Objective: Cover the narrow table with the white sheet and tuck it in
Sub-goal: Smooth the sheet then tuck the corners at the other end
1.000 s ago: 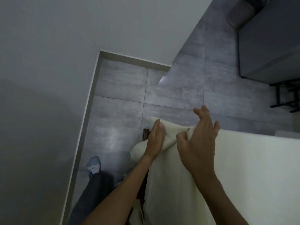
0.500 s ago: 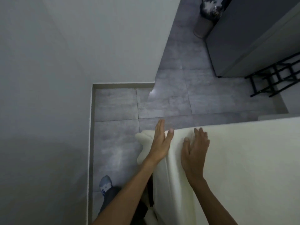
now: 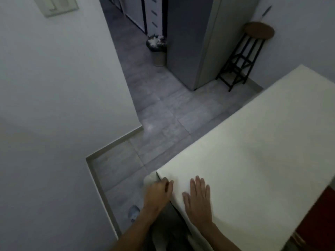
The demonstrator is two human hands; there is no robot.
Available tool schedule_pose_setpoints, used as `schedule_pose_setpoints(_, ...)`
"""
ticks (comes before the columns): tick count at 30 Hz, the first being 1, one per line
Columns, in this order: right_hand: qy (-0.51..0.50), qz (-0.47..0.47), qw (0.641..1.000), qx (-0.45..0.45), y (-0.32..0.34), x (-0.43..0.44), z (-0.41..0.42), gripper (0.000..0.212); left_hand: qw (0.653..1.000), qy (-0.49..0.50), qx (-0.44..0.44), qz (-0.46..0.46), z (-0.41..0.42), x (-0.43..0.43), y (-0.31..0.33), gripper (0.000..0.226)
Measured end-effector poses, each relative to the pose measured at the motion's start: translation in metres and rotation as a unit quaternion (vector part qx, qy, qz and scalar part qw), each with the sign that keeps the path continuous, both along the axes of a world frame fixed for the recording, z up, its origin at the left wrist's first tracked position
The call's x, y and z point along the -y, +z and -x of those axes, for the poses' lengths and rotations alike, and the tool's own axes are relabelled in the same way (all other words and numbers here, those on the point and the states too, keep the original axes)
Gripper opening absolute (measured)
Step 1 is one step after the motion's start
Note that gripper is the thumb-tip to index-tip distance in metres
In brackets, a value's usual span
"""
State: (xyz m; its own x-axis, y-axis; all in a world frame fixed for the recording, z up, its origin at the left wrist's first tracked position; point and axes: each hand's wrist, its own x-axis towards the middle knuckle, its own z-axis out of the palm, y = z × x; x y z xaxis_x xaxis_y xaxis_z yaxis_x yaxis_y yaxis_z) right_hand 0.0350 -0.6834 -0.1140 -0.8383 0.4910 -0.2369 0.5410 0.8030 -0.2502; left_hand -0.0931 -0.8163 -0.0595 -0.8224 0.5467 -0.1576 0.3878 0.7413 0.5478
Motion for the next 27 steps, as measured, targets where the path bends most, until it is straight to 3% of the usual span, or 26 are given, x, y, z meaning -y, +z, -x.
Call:
schedule_pose_setpoints(2,-0.077,-0.006,0.997,0.013,0.000,-0.005,0.006,0.070,0.988,-0.108,-0.107,-0.019,0.026,-0.015,-0.001,0.036)
schedule_pose_setpoints(3,-0.112,-0.008,0.994,0.018,0.001,-0.007,0.010,0.072,0.976,-0.178,-0.129,0.000,0.040,-0.023,-0.005,0.044)
schedule_pose_setpoints(6,-0.183,-0.008,0.982,0.037,0.002,-0.003,0.020,0.075,0.916,-0.361,-0.146,0.101,0.080,-0.037,-0.026,0.067)
schedule_pose_setpoints(9,-0.250,-0.012,0.967,0.051,0.001,0.018,0.038,0.077,0.854,-0.477,-0.123,0.168,0.108,-0.040,-0.036,0.072)
schedule_pose_setpoints(14,-0.371,-0.019,0.927,0.048,0.014,0.049,0.079,0.079,0.784,-0.583,-0.137,0.162,0.139,-0.043,-0.028,0.068)
schedule_pose_setpoints(18,-0.438,-0.012,0.898,0.042,0.021,0.073,0.105,0.080,0.707,-0.672,-0.141,0.170,0.161,-0.049,-0.006,0.069)
schedule_pose_setpoints(27,-0.562,0.005,0.827,0.027,0.018,0.090,0.114,0.081,0.622,-0.758,-0.138,0.142,0.177,-0.089,0.000,0.071)
